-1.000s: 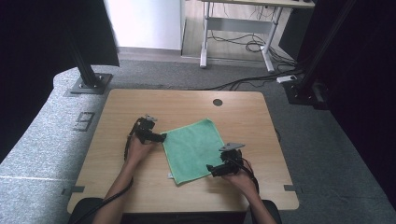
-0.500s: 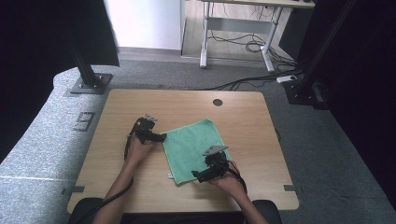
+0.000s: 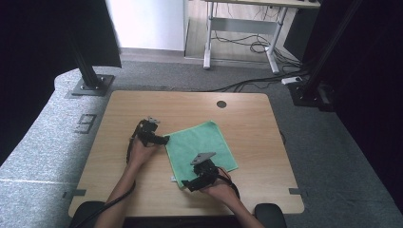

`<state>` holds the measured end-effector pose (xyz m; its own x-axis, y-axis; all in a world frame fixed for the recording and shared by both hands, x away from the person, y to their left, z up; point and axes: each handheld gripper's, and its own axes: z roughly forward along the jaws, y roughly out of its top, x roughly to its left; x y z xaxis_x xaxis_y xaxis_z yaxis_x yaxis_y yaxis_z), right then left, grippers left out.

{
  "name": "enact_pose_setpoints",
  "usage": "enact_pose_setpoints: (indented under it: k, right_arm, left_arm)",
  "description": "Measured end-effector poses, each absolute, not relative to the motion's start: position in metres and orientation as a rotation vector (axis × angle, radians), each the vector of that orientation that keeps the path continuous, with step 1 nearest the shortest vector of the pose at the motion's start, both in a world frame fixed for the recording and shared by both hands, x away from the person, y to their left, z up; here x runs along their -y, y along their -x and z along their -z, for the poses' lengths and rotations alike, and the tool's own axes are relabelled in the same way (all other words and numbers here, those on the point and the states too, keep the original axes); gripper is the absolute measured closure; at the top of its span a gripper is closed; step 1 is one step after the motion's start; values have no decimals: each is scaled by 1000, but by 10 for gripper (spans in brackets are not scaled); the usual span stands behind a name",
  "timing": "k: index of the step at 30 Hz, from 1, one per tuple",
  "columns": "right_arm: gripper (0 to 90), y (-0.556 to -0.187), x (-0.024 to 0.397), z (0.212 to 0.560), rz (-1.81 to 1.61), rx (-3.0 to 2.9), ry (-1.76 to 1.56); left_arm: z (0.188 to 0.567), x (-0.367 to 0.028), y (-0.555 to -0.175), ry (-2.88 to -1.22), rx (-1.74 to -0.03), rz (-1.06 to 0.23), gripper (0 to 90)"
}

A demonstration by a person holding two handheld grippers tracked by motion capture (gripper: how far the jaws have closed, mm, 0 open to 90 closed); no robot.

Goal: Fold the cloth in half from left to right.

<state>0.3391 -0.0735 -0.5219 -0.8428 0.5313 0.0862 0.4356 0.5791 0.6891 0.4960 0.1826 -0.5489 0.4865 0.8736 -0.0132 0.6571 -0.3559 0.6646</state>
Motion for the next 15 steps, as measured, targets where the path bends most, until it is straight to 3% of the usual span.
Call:
enact_pose_setpoints:
  k: [6,9,10,11,15]
  right_arm:
    - [243,-330,57,522,-1115,-2727,-757]
    - [366,-324,51,521,-1132,-2756,-716]
    - [366,-324,51,521,-1132,-2756,-716]
    - [433,-321,48,520,-1138,-2765,-690]
    - [523,-319,44,521,-1123,-2776,-670]
  left_arm:
    - [549,-183,-496,-2127,-1256,-460,0]
    - [549,-183,-496,-2127,-1256,-460,0]
    - [549,-183,-496,-2127,-1256,-460,0]
    - [549,-183,-496,-2127,-1256,-461,0]
    - [549,-183,-496,-2127,-1251,-460,3]
